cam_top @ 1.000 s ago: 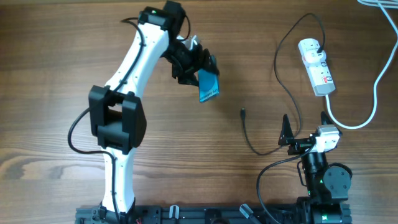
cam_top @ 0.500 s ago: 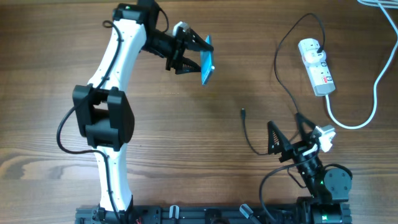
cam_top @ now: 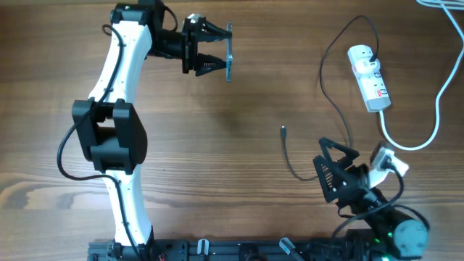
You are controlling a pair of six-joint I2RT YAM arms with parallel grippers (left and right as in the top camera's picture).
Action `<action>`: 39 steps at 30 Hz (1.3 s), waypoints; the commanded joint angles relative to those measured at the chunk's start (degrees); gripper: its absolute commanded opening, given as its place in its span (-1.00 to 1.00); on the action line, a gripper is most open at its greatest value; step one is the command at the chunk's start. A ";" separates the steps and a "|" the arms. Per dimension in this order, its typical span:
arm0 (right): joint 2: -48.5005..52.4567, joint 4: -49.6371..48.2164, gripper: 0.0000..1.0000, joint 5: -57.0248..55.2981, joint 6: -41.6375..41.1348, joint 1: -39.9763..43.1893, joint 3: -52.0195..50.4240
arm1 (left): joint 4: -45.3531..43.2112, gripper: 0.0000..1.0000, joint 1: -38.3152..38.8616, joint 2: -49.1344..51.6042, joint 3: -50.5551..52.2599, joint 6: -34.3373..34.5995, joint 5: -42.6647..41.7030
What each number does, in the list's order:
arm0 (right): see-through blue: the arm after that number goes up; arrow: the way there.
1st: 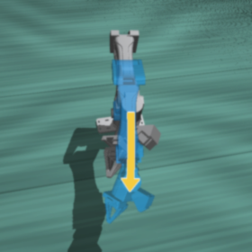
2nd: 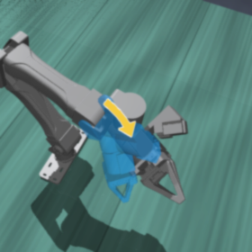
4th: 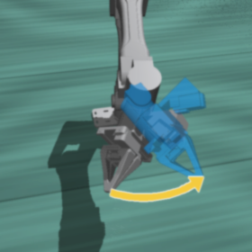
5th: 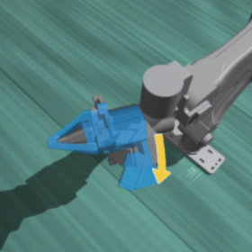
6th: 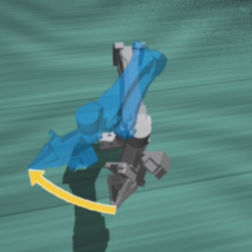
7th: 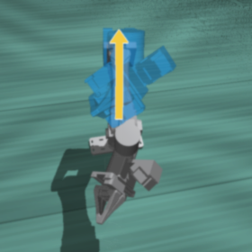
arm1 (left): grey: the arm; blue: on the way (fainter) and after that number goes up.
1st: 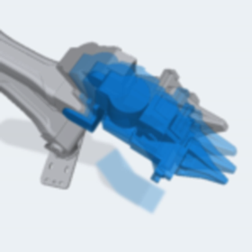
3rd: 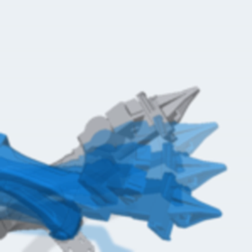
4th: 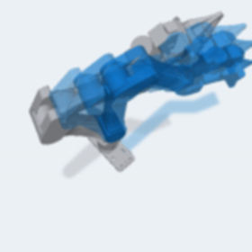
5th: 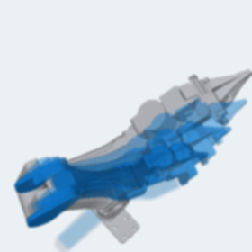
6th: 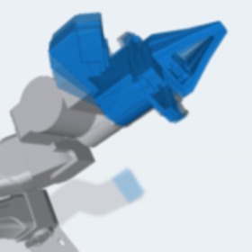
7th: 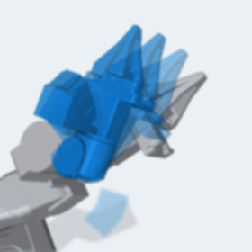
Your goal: Plug charger to phone and switch on socket
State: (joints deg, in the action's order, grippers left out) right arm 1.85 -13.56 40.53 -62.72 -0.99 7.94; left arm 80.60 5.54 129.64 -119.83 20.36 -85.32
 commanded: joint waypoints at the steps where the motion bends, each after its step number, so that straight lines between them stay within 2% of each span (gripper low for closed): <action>1: 4.87 14.29 0.99 1.84 12.37 -0.17 15.45 | 0.02 0.29 -0.31 -2.14 -0.02 0.96 -5.01; 4: 13.18 34.21 0.99 -1.49 26.03 -0.17 28.55 | 0.02 0.29 -0.31 -2.14 -0.02 0.96 -5.01; 6: 19.45 45.51 0.99 -5.33 32.11 -0.17 35.89 | 0.02 0.29 -0.31 -2.14 -0.02 1.14 -5.03; 8: 27.10 55.65 0.99 -8.63 38.60 -0.17 43.21 | 0.02 0.29 -0.31 -2.14 -0.02 1.14 -5.03; 10: 35.56 63.06 0.99 -6.82 45.42 -0.17 50.01 | 0.02 0.29 -0.31 -2.14 -0.02 1.14 -5.03; 13: 44.74 63.93 0.99 2.54 44.04 -0.17 56.04 | 0.04 0.29 -0.31 -2.14 -0.02 1.14 -5.03; 17: 52.57 47.74 0.99 24.06 40.41 -1.42 58.23 | 0.04 0.29 -0.31 -2.14 -0.02 1.14 -5.03; 18: 54.31 45.66 0.99 24.37 37.44 -2.73 58.95 | 0.04 0.29 -0.31 -2.14 -0.02 1.14 -5.03; 20: 57.53 46.75 0.98 17.97 37.29 -7.39 61.37 | 0.04 0.29 -0.31 -2.14 -0.02 1.14 -5.03; 24: 65.40 57.46 0.99 -15.13 38.75 -26.03 68.61 | 0.04 0.29 -0.31 -2.14 -0.02 1.14 -5.03; 28: 74.99 66.84 0.99 -37.00 36.52 -38.36 79.65 | 0.04 0.28 -0.31 -2.14 -0.02 1.16 -5.03; 33: 84.83 74.93 0.99 -58.75 31.32 -46.66 94.84 | 0.04 0.28 -0.31 -2.14 -0.02 1.16 -5.03; 36: 88.50 75.03 0.99 -70.44 28.52 -49.88 96.85 | 0.04 0.28 -0.31 -2.14 -0.02 1.16 -5.03; 39: 91.27 75.14 0.99 -75.52 24.46 -50.34 96.85 | 0.04 0.27 -0.31 -2.14 -0.02 1.16 -5.03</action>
State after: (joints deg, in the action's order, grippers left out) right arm 89.34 61.28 -18.02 -32.03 -50.54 103.70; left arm 80.62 5.54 129.64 -119.83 21.37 -87.15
